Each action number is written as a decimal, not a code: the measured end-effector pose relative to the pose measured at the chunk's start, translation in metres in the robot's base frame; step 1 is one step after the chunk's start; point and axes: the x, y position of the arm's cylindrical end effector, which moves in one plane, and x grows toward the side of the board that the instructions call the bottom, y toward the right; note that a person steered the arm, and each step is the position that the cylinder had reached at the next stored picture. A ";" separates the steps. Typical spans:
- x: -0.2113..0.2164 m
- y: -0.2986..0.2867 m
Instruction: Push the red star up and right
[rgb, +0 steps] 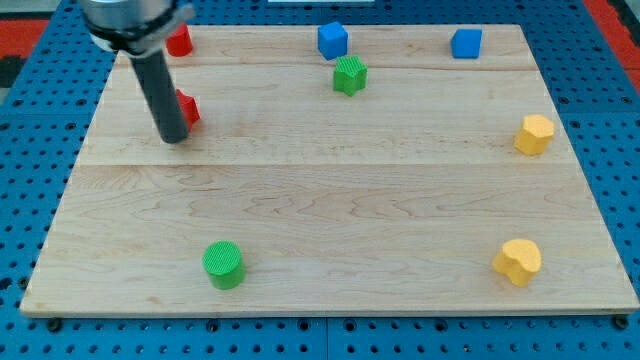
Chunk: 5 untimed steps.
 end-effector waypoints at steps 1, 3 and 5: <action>-0.038 0.002; -0.123 0.069; -0.095 -0.008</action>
